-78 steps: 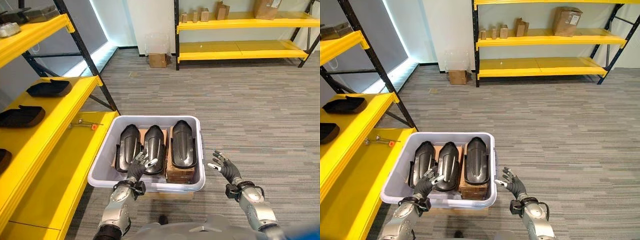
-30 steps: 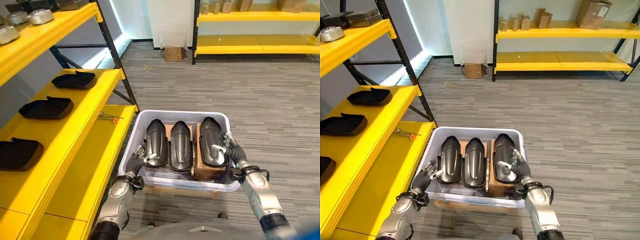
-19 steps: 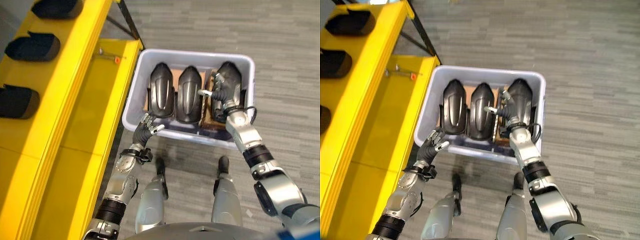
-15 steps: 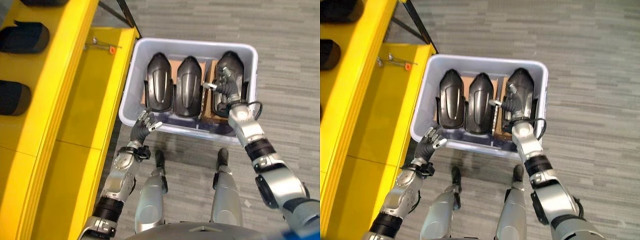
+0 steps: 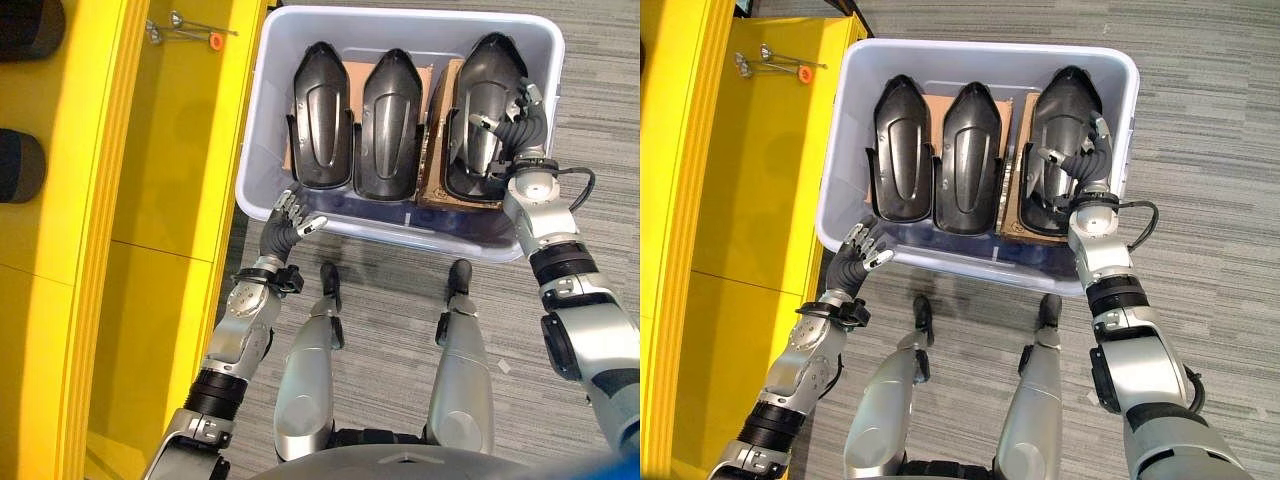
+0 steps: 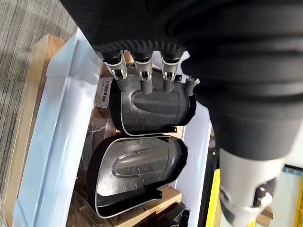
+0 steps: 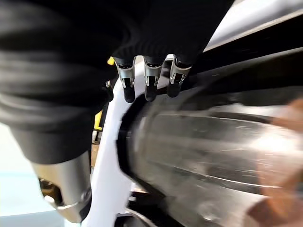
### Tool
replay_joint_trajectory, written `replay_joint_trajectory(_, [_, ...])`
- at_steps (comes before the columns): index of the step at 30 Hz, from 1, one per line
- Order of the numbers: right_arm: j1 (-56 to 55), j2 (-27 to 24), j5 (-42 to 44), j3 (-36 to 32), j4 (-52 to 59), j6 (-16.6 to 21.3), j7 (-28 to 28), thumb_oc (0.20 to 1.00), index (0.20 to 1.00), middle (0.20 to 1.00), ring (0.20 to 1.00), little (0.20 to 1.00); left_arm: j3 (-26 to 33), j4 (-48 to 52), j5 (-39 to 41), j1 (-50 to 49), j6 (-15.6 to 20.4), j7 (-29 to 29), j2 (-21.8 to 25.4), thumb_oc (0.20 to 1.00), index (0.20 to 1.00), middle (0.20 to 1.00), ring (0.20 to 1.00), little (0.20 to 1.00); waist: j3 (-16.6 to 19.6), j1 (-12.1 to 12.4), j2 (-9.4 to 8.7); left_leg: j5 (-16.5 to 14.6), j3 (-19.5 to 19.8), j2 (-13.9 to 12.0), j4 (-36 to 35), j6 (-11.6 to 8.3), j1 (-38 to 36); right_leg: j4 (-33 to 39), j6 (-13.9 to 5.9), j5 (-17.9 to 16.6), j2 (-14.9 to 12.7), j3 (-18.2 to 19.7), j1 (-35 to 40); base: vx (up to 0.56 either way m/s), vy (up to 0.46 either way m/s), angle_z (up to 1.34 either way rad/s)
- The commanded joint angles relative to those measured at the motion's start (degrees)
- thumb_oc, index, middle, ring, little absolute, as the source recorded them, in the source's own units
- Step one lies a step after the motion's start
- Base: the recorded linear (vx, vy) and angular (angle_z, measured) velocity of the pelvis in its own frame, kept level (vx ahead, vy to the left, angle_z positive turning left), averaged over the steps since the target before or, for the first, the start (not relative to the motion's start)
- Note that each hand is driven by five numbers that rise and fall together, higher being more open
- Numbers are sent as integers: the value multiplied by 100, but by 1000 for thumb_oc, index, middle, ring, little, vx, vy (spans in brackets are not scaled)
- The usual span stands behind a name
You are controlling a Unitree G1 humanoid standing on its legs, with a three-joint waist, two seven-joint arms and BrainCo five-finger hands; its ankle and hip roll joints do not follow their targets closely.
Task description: Move parts from the plastic box to the shelf.
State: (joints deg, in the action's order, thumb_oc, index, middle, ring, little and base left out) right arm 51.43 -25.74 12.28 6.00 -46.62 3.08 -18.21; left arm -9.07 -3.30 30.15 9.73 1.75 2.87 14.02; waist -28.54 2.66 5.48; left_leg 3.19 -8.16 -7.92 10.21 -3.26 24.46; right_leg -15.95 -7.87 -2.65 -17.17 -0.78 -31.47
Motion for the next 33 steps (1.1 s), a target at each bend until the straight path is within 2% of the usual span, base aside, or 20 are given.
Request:
replay_joint_trajectory(1, [555, 174, 343, 208, -344, 255, 165, 1000, 1000, 1000, 1000, 1000, 92, 873, 181, -218, 341, -10, 226, 1000, 1000, 1000, 1000, 1000, 143, 92, -119, -208, 682, -492, 274, -212, 318, 510, 291, -647, -372, -88, 431, 0, 0, 0])
replay_joint_trajectory(5, [768, 337, 473, 594, -962, 189, 521, 1000, 1000, 1000, 1000, 1000, -22, 817, 220, -176, 355, -95, 201, 1000, 1000, 1000, 1000, 1000, 165, 164, -76, -198, 697, -483, 254, -208, 306, 476, 317, -617, -387, -101, 429, 0, 0, 0])
replay_joint_trajectory(12, [982, 677, 573, 821, -1412, 126, 782, 1000, 1000, 1000, 1000, 1000, -74, 789, 292, -207, 344, -148, 122, 1000, 1000, 1000, 1000, 1000, 199, 294, -18, -213, 760, -467, 295, -175, 335, 374, 348, -541, -394, -130, 412, 0, 0, 0])
replay_joint_trajectory(22, [444, 1124, 38, 1352, -1358, -4, 1097, 1000, 1000, 1000, 1000, 1000, -23, 711, 157, -121, 334, -160, -19, 1000, 1000, 1000, 1000, 1000, 171, 345, -14, -232, 832, -462, 358, -136, 391, 270, 365, -460, -403, -161, 392, 7, 6, 4])
replay_joint_trajectory(23, [223, 1106, -182, 1555, -1144, -11, 1170, 1000, 1000, 1000, 1000, 1000, 42, 726, 125, -140, 339, -132, -29, 1000, 1000, 1000, 1000, 1000, 162, 324, -38, -248, 835, -457, 365, -126, 390, 260, 369, -446, -394, -152, 383, 0, 14, 4])
replay_joint_trajectory(28, [-48, 869, -425, 1704, -819, -11, 1133, 1000, 1000, 1000, 1000, 1000, 111, 723, 97, -153, 341, -59, -6, 1000, 1000, 1000, 1000, 1000, 116, 247, -98, -257, 814, -467, 357, -131, 366, 267, 364, -446, -382, -145, 393, -6, 7, 5])
replay_joint_trajectory(33, [-456, 441, -491, 1516, -188, -26, 1038, 1000, 1000, 1000, 1000, 1000, 220, 793, 73, -223, 335, 5, -13, 1000, 1000, 1000, 1000, 1000, 70, 97, -202, -276, 794, -492, 368, -139, 345, 283, 356, -454, -336, -110, 393, -8, 6, 2])
